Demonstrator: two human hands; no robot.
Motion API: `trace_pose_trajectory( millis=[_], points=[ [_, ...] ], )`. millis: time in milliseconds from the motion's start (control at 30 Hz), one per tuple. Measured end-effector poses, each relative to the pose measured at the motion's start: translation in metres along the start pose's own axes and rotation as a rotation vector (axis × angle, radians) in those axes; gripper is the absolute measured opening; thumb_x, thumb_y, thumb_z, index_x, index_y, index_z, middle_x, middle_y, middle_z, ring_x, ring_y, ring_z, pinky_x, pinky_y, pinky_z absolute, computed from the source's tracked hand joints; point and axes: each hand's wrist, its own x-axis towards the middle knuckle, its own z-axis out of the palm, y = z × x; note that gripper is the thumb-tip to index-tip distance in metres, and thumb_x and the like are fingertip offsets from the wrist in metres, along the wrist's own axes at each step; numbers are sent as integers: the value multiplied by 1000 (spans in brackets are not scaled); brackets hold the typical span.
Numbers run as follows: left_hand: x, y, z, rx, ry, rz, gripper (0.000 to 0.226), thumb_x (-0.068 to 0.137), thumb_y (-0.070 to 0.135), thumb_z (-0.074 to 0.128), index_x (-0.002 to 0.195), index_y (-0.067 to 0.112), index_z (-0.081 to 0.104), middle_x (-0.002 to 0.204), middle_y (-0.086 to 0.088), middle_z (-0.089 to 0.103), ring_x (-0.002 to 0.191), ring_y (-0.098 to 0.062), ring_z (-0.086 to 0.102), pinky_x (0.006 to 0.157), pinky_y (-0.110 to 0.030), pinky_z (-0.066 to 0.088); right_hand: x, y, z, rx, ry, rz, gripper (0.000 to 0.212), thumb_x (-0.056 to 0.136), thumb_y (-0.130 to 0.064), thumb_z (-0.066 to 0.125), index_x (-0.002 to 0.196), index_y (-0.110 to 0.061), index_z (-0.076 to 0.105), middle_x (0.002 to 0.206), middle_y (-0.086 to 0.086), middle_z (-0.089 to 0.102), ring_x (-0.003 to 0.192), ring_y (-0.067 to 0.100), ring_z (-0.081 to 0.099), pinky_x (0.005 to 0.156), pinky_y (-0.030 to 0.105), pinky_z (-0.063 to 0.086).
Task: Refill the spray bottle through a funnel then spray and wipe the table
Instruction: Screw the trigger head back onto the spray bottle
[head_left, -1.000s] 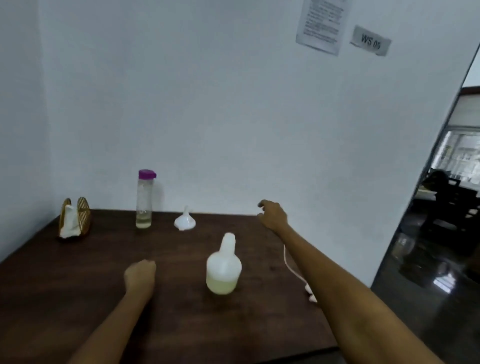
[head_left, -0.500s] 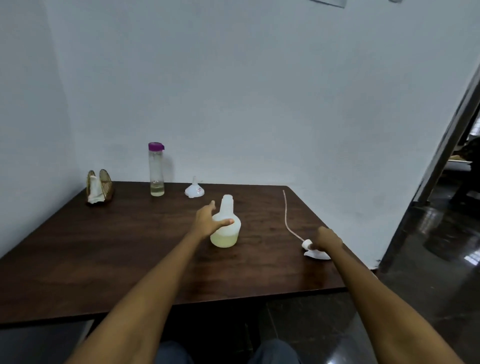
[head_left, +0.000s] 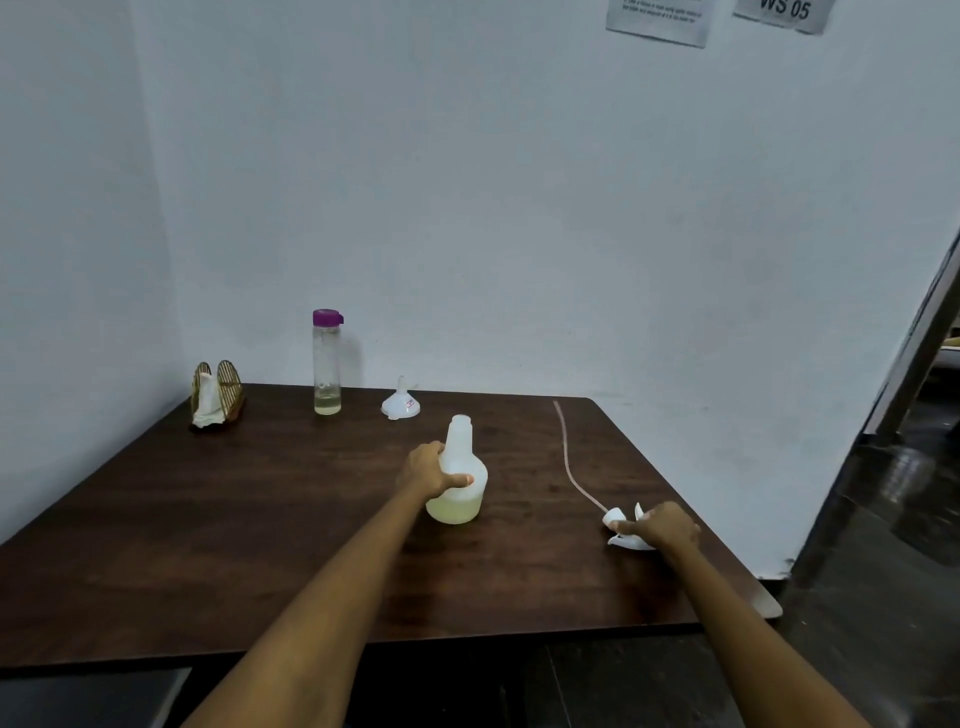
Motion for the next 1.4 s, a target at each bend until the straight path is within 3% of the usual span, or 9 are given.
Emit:
trace_pose_trajectory(
  millis=[167,367,433,567,700,833,1033,1300,1400],
  points=[
    [4,2,-3,35,1,-38,70,74,43,76,130,10,49,132,-5,53,121,-23,50,95,-35,44,-4,-15,-2,-25,55,32,72,62,-50,81,115,-9,54,118,9,60,124,29,42,76,30,36],
    [6,6,-4,91,-17,-93,72,74,46,75,132,14,46,134,-2,51,124,-23,48,96,-35,42,0,-15,2,180,-71,70,95,58,-48,85,131,-1,48,136,14,52,129,30,46,101,35,42],
    [7,9,-4,113,-23,-109,71,75,46,75,131,13,46,133,-3,52,124,-23,49,94,-36,42,-1,-18,6,276,-64,33,87,58,-40,87,126,3,54,130,16,57,123,29,53,96,34,45],
    [7,12,-2,132,-31,-118,67,76,45,74,127,12,47,131,-4,53,122,-24,50,94,-35,42,-15,-35,10,354,20,-88,40,67,-24,84,93,-5,62,101,13,68,101,29,64,67,28,48],
    [6,10,-2,122,-19,-121,68,76,46,73,128,12,46,131,-4,53,123,-24,49,93,-35,41,-26,-57,6,465,191,-212,13,73,-8,75,81,-4,65,89,14,69,83,31,66,69,34,54],
    [5,11,-5,119,-22,-122,71,75,48,73,130,14,45,133,-3,52,123,-23,50,95,-35,42,-38,-73,-24,487,366,-450,8,75,-2,70,77,-5,63,75,4,60,72,21,53,51,22,35],
    [0,12,-10,126,-32,-116,73,75,49,73,133,15,45,133,-2,52,124,-22,49,93,-35,42,-35,-88,-56,349,555,-661,23,74,16,54,75,-1,67,85,15,69,87,31,59,65,24,34],
    [-2,15,-8,137,-19,-123,68,77,46,72,131,15,46,134,-1,52,125,-22,49,93,-34,40,-43,-98,-76,563,677,-620,15,71,14,66,76,0,69,84,17,69,77,30,61,59,21,37],
    [-2,14,-7,126,-23,-117,70,77,46,73,132,14,45,134,-3,52,125,-23,49,94,-35,41,-47,-102,-78,626,635,-631,11,72,10,69,77,1,69,84,15,69,72,20,56,55,7,34]
  ],
)
